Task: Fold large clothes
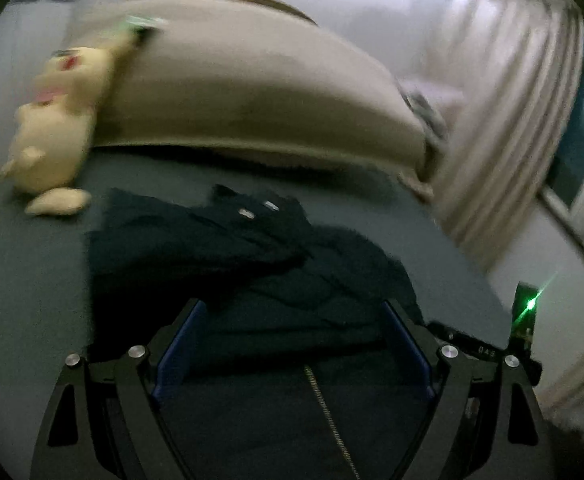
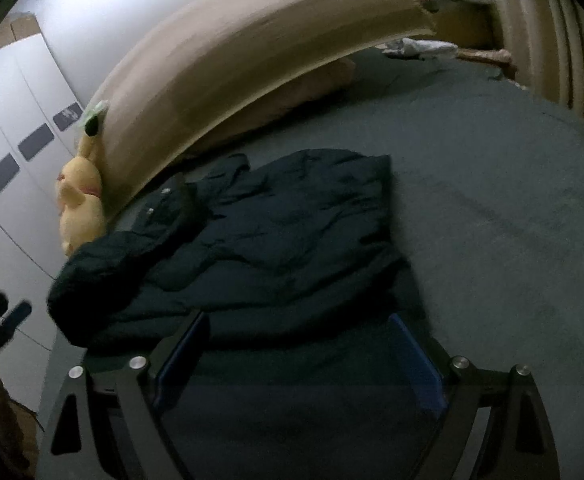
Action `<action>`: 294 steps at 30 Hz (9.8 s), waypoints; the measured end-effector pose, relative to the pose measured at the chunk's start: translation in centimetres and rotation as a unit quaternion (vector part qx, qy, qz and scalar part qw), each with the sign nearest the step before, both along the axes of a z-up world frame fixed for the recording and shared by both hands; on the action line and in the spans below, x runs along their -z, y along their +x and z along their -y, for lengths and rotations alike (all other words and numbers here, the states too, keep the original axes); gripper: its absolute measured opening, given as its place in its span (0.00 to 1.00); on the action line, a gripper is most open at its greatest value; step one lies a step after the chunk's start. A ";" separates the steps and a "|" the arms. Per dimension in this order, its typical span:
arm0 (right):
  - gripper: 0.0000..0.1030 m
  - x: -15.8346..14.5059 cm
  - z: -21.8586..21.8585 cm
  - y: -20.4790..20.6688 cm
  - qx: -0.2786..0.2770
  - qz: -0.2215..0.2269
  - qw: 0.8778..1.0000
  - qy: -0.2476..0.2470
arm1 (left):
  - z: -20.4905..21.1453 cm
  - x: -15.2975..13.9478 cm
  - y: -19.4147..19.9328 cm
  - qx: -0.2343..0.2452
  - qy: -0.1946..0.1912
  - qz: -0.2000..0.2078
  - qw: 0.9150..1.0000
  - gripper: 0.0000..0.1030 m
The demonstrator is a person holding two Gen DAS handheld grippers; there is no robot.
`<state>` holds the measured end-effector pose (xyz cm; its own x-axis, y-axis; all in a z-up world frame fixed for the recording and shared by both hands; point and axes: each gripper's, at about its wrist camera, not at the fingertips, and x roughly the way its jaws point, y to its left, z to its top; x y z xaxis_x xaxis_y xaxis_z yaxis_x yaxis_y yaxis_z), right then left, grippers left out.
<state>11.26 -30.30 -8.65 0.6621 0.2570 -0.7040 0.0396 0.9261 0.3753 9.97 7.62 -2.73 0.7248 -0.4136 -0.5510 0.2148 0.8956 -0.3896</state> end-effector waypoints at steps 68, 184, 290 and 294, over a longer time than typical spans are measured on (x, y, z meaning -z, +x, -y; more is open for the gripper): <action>0.14 4.9 -3.0 7.0 0.004 -0.043 0.997 -0.070 | 1.0 13.4 8.8 -0.122 0.208 -0.132 0.962 0.90; 1.00 6.5 10.7 10.1 0.036 -0.108 0.984 0.139 | -15.3 11.4 11.5 -0.150 0.000 -0.175 0.973 0.93; 0.95 8.2 7.2 -21.6 -0.063 -0.107 0.981 0.147 | -8.6 11.2 -22.2 -0.155 0.127 -0.218 0.955 0.86; 0.95 8.4 7.0 -21.4 -0.069 -0.114 0.981 0.140 | -8.5 11.3 -22.5 -0.154 0.131 -0.220 0.954 0.86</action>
